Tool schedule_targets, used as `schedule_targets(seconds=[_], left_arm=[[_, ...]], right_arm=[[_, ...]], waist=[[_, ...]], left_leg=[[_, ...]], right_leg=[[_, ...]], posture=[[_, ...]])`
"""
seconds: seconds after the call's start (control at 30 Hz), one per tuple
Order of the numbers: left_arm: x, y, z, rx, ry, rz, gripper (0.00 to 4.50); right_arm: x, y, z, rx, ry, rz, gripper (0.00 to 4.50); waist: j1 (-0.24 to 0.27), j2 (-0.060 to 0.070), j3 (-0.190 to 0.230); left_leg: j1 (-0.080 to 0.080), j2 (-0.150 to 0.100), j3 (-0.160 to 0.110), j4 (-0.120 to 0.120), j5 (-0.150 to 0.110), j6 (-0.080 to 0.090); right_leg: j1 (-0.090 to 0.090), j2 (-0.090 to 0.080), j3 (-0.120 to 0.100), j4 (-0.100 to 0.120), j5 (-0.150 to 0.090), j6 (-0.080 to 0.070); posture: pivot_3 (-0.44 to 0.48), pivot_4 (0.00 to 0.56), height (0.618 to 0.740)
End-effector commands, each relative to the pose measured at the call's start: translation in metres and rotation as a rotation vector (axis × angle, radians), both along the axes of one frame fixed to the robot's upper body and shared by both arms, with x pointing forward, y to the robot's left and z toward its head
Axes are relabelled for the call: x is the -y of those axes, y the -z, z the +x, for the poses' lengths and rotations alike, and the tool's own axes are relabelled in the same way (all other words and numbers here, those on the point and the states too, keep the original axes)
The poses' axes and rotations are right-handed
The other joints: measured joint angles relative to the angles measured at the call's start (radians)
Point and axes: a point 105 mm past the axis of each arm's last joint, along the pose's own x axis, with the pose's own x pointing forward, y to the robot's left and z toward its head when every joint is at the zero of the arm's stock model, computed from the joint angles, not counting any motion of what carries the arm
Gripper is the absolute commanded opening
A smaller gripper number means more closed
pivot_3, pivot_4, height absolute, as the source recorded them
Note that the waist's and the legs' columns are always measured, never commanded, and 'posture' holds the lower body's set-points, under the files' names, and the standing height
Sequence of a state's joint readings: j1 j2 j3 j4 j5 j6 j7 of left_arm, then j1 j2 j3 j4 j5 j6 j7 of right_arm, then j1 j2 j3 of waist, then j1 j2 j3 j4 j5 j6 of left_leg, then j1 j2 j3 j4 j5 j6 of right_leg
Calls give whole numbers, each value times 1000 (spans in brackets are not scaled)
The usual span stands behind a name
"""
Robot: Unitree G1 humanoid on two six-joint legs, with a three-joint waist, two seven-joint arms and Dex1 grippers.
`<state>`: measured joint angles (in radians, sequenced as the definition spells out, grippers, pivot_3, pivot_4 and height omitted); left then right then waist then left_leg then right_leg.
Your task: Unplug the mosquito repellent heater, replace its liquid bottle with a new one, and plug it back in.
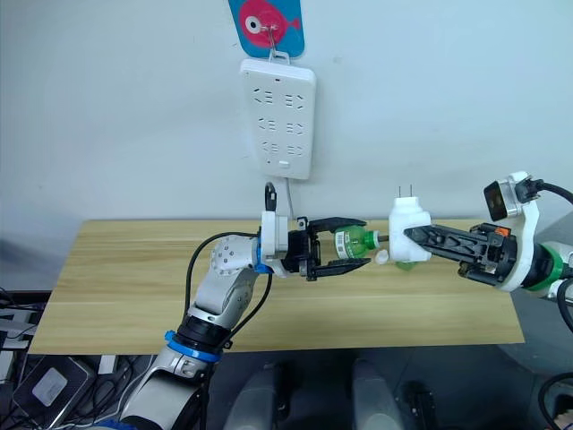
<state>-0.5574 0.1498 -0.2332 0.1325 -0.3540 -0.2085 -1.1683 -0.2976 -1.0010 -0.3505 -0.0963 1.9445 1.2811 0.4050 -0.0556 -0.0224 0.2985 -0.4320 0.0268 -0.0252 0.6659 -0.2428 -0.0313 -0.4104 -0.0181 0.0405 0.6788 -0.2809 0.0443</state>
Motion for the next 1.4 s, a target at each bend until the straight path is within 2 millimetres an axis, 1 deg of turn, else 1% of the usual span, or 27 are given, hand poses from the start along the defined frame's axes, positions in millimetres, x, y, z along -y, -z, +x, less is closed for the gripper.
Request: schedule_targets(seconds=[0.03,0.47,0.6,0.73,0.83,0.93,1.07,1.23,1.3,1.37,1.4], left_arm=[[5,-8,-4,36,19,-22,2339],[9,-17,-7,48,37,-44,2339],[11,-17,-8,55,51,-39,2339],[12,-13,-8,56,61,-8,2339],[14,-8,-10,54,75,15,2339],[15,-2,-15,63,101,39,2339],[16,-4,-16,54,107,16,2339],[17,-8,-14,54,101,-3,2339],[16,-8,-13,54,100,-2,2339],[16,-7,-13,54,99,2,2339],[16,-6,-13,54,98,4,2339]], right_arm=[[-6,-12,-4,56,-23,13,2973],[-9,-2,-3,45,20,-22,2973],[-12,-1,-7,46,1,-45,2973],[-14,-2,-7,56,-8,-49,2973],[-20,-2,-8,66,-20,-81,2973],[-28,2,-3,75,12,-124,2973],[-39,2,-5,103,0,-130,2973],[-44,5,-8,103,-10,-130,2973],[-43,6,-9,96,-16,-132,3705],[-41,6,-10,90,-24,-132,4291],[-40,6,-10,88,-27,-133,4480]], waist=[[0,0,0],[0,0,0],[-1,0,0],[-1,0,0],[-1,0,0],[-2,0,0],[-2,0,0],[-2,0,0],[-2,0,0],[1,0,0],[0,0,0]], left_leg=[[0,0,0,0,0,0],[0,0,0,0,0,0],[0,0,0,0,0,0],[0,0,0,0,0,0],[0,0,0,0,0,0],[0,0,0,0,0,0],[0,0,0,0,0,0],[0,0,0,0,0,0],[0,0,0,0,0,0],[0,0,0,0,0,0],[-1,0,-1,0,0,0]], right_leg=[[0,0,0,0,0,0],[0,0,0,0,0,0],[0,0,0,0,0,0],[0,0,0,0,0,0],[0,0,0,0,0,0],[0,0,0,0,0,0],[0,0,0,0,0,0],[0,0,0,0,0,0],[0,0,0,0,0,0],[0,0,0,0,0,0],[0,0,-1,-1,0,0]], posture=[[-125,298,740],[-127,297,740],[-129,298,740],[-130,294,740],[-133,292,740],[-133,292,740],[-139,285,740],[-136,281,740],[-136,281,740],[-136,281,740],[-136,281,740]])
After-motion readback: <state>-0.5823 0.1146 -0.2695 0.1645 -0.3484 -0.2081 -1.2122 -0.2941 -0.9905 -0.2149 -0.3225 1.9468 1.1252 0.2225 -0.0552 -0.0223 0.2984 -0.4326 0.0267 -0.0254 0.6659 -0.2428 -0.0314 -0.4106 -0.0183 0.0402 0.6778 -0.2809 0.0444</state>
